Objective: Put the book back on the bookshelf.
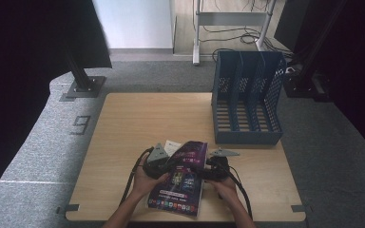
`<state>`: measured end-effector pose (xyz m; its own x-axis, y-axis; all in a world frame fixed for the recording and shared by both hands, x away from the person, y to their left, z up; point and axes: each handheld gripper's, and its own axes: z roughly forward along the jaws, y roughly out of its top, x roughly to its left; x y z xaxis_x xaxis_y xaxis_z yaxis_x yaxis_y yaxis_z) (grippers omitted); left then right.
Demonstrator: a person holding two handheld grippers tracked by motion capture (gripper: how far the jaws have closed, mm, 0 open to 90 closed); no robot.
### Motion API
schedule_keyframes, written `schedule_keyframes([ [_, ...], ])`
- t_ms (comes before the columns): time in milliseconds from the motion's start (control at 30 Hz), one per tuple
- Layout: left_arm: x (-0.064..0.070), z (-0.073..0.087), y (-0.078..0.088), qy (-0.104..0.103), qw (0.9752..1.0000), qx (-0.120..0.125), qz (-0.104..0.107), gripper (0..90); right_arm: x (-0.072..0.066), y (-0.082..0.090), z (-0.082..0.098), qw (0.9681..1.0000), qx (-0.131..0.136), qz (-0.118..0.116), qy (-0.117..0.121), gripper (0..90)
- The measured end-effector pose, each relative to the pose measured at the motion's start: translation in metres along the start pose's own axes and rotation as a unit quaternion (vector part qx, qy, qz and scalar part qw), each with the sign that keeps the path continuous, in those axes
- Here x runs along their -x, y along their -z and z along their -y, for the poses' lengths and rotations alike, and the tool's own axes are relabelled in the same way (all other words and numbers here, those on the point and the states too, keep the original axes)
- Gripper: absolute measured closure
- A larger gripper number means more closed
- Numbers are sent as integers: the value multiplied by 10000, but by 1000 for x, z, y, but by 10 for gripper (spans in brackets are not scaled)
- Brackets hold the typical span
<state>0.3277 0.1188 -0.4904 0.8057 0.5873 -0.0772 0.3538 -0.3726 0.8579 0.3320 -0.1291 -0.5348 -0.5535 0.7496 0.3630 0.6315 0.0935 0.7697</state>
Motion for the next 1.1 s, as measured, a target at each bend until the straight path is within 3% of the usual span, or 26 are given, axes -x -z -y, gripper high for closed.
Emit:
schedule_keyframes([
  [500, -13, 14, -15, 308, 9991, -292, 29, 880, -5, -4, 1, 9994, -176, 226, 202, 273],
  [800, -23, 21, -23, 532, 9970, -561, 61, 876, -5, -13, 2, 9989, -283, 319, 220, 273],
  [1100, -24, 22, -25, 545, 9966, -618, 31, 874, -4, -15, 3, 9987, -323, 352, 188, 276],
])
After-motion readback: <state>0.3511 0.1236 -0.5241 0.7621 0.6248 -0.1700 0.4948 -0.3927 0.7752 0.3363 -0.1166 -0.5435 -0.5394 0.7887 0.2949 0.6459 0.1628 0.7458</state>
